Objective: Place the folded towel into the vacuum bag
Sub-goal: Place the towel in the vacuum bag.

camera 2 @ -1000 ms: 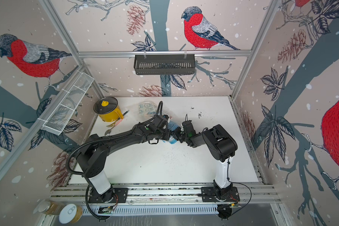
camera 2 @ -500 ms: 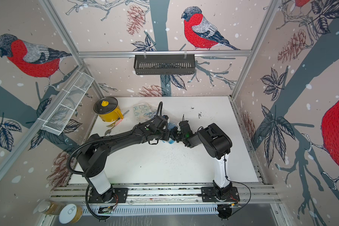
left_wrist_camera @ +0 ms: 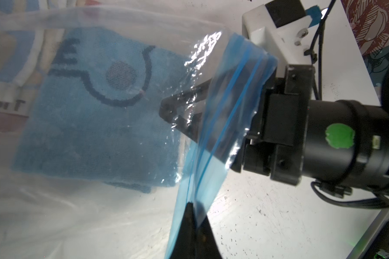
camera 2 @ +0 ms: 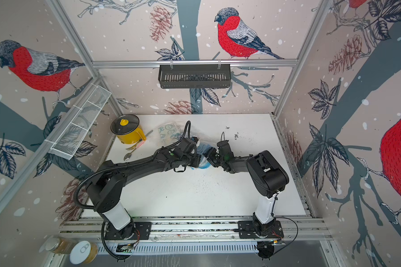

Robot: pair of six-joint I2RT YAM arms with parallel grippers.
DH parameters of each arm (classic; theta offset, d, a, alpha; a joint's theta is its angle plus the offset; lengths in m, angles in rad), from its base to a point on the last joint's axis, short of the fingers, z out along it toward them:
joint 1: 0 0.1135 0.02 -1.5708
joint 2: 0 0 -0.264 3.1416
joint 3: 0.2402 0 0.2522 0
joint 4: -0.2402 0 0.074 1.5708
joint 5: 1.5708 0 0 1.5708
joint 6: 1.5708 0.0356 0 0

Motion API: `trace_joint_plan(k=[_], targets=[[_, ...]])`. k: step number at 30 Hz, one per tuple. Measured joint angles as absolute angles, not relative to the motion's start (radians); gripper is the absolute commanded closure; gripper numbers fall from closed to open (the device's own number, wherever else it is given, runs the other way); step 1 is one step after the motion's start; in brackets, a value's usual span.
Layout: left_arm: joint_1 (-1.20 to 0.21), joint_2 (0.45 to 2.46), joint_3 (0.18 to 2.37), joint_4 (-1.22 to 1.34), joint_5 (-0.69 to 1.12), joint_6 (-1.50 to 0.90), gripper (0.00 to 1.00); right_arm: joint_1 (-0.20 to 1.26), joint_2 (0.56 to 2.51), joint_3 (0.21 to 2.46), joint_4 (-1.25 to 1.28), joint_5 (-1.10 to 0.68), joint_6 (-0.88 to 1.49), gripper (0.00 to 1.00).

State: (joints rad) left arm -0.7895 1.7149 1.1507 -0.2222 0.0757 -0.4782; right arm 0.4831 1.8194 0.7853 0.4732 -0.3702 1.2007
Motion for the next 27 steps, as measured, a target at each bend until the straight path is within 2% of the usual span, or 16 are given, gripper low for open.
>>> trace_joint_plan(k=[5,8,12,18,27], targets=[[-0.789,1.711,1.144,-0.223,0.076,-0.479,1.00,0.476,1.797,0.787,0.412,-0.356,1.173,0.43],[-0.789,1.711,1.144,-0.223,0.076,-0.481,1.00,0.476,1.802,0.790,0.400,-0.350,1.160,0.55],[-0.790,1.718,1.145,-0.223,0.077,-0.482,1.00,0.487,1.840,0.803,0.414,-0.351,1.153,0.67],[-0.795,1.727,1.145,-0.222,0.079,-0.481,1.00,0.511,1.887,0.810,0.482,-0.360,1.177,0.96],[-0.795,1.734,1.145,-0.214,0.082,-0.471,1.00,0.514,1.934,0.831,0.555,-0.360,1.219,0.99]])
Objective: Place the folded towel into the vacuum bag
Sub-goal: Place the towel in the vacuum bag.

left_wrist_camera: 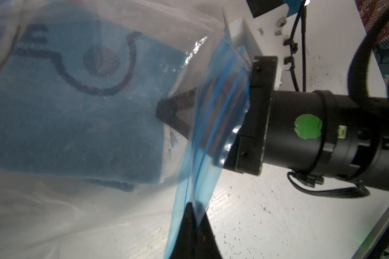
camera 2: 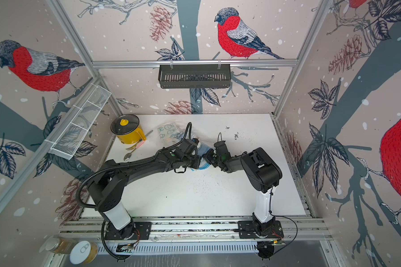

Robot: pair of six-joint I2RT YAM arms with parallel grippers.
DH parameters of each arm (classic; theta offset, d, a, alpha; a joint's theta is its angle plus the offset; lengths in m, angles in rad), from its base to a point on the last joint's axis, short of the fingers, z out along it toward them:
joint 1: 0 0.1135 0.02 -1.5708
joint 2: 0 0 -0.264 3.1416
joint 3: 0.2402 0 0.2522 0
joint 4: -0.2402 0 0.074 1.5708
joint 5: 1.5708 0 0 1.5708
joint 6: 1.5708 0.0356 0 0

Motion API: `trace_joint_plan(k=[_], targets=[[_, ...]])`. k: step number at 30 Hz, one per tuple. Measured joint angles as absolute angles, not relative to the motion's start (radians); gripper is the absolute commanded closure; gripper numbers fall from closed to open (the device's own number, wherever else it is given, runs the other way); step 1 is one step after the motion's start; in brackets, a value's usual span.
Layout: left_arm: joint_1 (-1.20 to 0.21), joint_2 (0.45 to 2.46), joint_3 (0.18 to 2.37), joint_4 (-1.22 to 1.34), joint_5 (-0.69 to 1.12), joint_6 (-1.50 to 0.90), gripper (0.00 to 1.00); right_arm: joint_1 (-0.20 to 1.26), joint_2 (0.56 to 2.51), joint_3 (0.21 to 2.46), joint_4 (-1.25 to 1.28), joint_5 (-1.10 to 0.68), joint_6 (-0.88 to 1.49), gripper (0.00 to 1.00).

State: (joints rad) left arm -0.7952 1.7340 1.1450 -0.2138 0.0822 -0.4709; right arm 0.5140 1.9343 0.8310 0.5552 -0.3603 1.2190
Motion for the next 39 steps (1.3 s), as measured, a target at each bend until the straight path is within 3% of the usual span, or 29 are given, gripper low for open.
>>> trace_joint_plan(k=[25,28,34,39], targets=[[-0.795,1.716,1.124,-0.214,0.079,-0.470,1.00,0.567,2.027,0.874,0.683,-0.370,1.287,0.97],[-0.796,1.715,1.122,-0.210,0.082,-0.470,1.00,0.553,2.025,0.865,0.698,-0.377,1.286,0.90],[-0.796,1.707,1.118,-0.200,0.085,-0.470,0.99,0.542,1.982,0.831,0.705,-0.382,1.279,0.58],[-0.796,1.696,1.116,-0.199,0.084,-0.471,0.89,0.534,1.924,0.808,0.674,-0.381,1.257,0.51]])
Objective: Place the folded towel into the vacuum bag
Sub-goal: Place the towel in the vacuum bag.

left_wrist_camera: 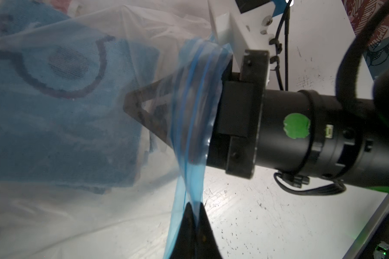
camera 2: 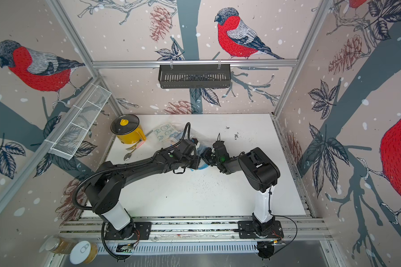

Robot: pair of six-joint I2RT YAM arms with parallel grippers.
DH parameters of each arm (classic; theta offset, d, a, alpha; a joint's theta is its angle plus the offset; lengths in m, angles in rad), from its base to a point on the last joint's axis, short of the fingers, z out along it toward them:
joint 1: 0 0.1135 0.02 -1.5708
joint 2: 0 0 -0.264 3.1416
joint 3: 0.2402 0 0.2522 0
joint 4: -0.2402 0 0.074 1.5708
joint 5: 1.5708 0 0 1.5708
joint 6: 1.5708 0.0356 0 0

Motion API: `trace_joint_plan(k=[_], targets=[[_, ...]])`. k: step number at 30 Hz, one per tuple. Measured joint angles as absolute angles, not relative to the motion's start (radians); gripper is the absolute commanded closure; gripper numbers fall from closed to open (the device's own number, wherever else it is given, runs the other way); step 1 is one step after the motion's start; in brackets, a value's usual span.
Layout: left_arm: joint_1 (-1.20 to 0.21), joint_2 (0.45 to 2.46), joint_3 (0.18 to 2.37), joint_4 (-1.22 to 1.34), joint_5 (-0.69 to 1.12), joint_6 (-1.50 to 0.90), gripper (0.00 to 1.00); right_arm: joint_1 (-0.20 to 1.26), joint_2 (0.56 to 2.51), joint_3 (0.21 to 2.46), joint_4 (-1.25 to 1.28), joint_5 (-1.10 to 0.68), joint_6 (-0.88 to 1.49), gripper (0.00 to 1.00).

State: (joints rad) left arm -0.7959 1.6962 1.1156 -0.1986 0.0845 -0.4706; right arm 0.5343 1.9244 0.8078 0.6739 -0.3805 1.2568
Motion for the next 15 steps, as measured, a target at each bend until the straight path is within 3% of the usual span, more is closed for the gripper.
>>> trace_joint_plan(k=[3,8,15], targets=[[-0.797,1.682,1.110,-0.199,0.085,-0.471,0.77,0.527,1.893,0.793,0.645,-0.369,1.253,0.46],[-0.799,1.634,1.086,-0.193,0.085,-0.471,0.43,0.510,1.827,0.751,0.580,-0.359,1.242,0.41],[-0.799,1.522,1.034,-0.199,0.070,-0.472,0.26,0.479,1.679,0.666,0.490,-0.321,1.198,0.41]])
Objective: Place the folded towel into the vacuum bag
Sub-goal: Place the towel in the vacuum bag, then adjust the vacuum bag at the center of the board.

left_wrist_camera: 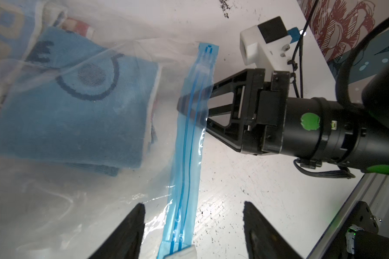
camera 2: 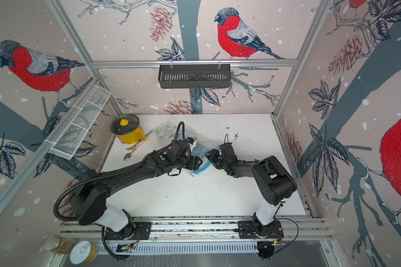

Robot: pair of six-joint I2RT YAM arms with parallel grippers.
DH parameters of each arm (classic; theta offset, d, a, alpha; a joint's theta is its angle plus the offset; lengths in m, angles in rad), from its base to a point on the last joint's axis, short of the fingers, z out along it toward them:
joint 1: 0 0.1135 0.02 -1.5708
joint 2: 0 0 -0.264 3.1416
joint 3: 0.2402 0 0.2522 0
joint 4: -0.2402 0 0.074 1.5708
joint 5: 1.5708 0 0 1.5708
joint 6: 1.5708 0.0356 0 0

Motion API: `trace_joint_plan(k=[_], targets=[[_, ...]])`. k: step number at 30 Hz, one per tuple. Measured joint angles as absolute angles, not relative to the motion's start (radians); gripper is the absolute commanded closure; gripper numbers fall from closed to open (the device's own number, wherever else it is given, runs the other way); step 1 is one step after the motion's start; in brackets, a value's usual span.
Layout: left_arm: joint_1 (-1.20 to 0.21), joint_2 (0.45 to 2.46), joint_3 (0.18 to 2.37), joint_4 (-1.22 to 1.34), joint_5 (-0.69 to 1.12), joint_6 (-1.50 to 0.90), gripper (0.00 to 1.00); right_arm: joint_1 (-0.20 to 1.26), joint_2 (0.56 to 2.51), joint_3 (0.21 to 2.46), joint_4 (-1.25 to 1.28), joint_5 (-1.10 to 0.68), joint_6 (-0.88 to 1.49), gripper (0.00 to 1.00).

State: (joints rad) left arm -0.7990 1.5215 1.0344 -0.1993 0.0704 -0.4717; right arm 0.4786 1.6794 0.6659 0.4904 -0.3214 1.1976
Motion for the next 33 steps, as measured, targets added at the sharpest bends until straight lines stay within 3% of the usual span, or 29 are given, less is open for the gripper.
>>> trace_joint_plan(k=[3,10,13,23,33], targets=[[-0.799,1.468,1.011,-0.231,0.035,-0.473,0.20,0.450,1.585,0.631,0.425,-0.293,1.168,0.38],[-0.732,1.343,0.854,-0.282,0.000,-0.527,0.11,0.324,1.460,0.638,0.275,-0.260,1.042,0.17],[-0.659,1.301,0.773,-0.271,0.036,-0.576,0.10,0.279,1.495,0.681,0.257,-0.300,0.979,0.17],[-0.506,1.272,0.615,-0.124,0.202,-0.715,0.13,0.261,1.741,0.800,0.288,-0.430,0.879,0.29],[-0.421,1.323,0.542,0.089,0.312,-0.817,0.16,0.251,1.852,0.815,0.426,-0.489,0.864,0.43]])
